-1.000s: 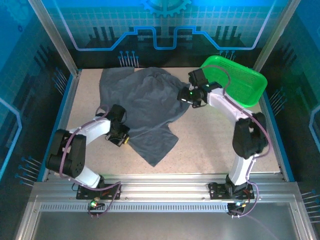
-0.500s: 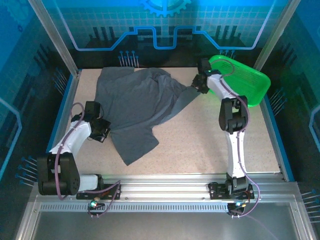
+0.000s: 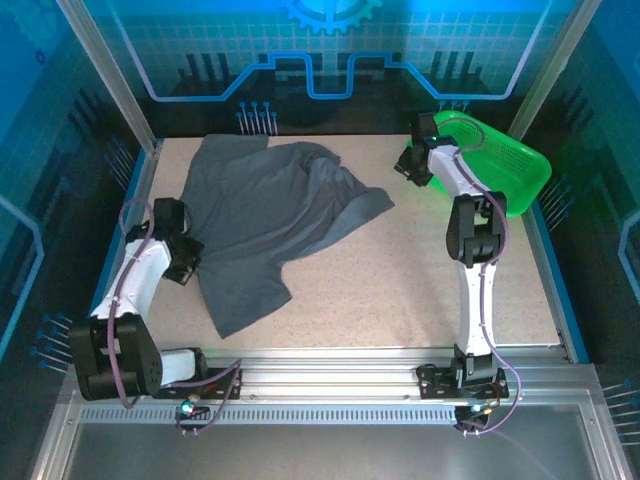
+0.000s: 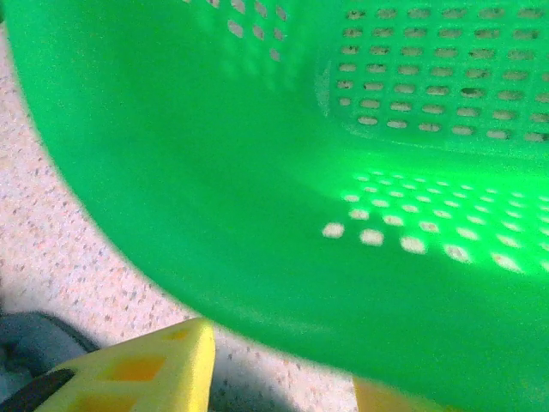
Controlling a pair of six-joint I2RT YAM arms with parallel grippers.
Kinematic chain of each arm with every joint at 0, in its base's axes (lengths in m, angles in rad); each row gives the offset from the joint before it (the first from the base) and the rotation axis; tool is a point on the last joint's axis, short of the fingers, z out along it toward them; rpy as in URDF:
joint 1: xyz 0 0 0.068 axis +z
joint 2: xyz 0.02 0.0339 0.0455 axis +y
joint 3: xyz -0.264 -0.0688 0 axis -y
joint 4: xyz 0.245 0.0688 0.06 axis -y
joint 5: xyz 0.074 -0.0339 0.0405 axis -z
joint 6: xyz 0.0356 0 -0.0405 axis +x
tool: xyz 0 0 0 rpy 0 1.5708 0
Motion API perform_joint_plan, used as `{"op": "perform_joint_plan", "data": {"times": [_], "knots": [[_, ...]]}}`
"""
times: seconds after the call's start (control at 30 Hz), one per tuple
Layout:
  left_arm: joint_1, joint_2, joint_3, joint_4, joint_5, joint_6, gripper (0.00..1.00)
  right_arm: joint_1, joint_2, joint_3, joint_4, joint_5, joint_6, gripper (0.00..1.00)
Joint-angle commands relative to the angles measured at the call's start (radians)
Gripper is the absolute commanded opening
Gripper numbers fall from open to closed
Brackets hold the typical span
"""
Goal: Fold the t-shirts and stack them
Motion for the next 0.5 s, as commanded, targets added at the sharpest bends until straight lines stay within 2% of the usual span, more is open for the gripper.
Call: {"op": "perform_joint_plan", "data": {"times": [0.0, 0.07, 0.17, 0.33, 0.47], "knots": [[0.021, 0.013, 0.055, -0.040, -0.087, 0.049, 0.00, 0.049, -0.180, -0.109, -0.008, 0.034, -0.035, 0.49], [0.023, 0.019, 0.065, -0.025, -0.086, 0.054, 0.00, 0.093, -0.245, -0.220, 0.000, 0.086, -0.045, 0.52], [0.023, 0.026, 0.062, 0.001, -0.068, 0.049, 0.00, 0.129, -0.259, -0.315, 0.015, 0.091, -0.074, 0.54], [0.023, 0.028, 0.055, 0.016, -0.057, 0.050, 0.00, 0.168, -0.135, -0.244, -0.069, 0.092, -0.175, 0.54], [0.023, 0.028, 0.060, 0.017, -0.047, 0.048, 0.00, 0.176, -0.051, -0.180, -0.154, 0.130, -0.180, 0.53]]}}
